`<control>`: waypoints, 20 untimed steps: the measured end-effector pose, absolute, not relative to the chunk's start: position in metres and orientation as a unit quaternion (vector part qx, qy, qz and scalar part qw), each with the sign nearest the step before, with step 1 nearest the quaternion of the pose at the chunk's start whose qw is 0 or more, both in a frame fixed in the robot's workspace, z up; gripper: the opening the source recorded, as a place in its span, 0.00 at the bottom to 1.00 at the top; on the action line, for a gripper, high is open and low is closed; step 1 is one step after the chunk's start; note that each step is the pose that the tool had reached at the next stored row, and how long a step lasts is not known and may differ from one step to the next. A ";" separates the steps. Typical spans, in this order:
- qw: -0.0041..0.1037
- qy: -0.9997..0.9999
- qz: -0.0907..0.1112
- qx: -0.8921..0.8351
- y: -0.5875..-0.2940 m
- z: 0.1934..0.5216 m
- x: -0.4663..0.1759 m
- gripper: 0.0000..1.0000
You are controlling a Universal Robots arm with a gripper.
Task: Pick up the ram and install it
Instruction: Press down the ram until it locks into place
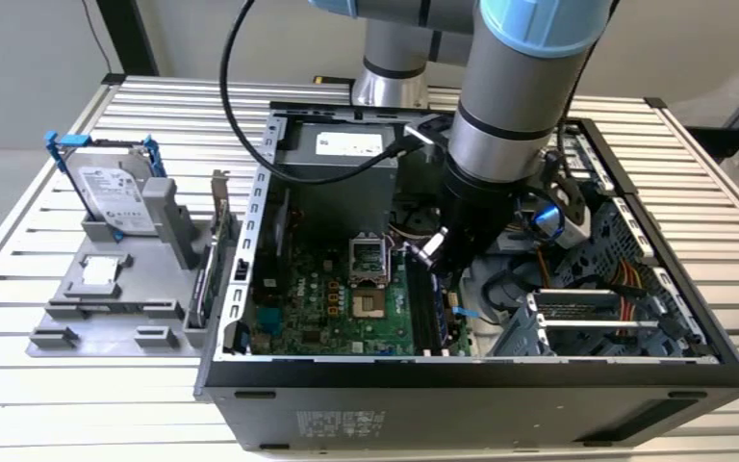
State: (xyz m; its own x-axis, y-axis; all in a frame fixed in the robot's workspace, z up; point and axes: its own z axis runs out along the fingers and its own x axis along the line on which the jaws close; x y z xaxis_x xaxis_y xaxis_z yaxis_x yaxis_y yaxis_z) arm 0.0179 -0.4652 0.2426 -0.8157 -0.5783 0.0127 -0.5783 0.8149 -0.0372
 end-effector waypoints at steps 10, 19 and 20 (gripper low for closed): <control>0.000 -0.940 0.020 0.341 -0.465 0.243 0.018 0.00; -0.002 -0.924 0.013 0.382 -0.465 0.243 0.018 0.00; -0.002 -0.922 0.010 0.387 -0.465 0.243 0.018 0.00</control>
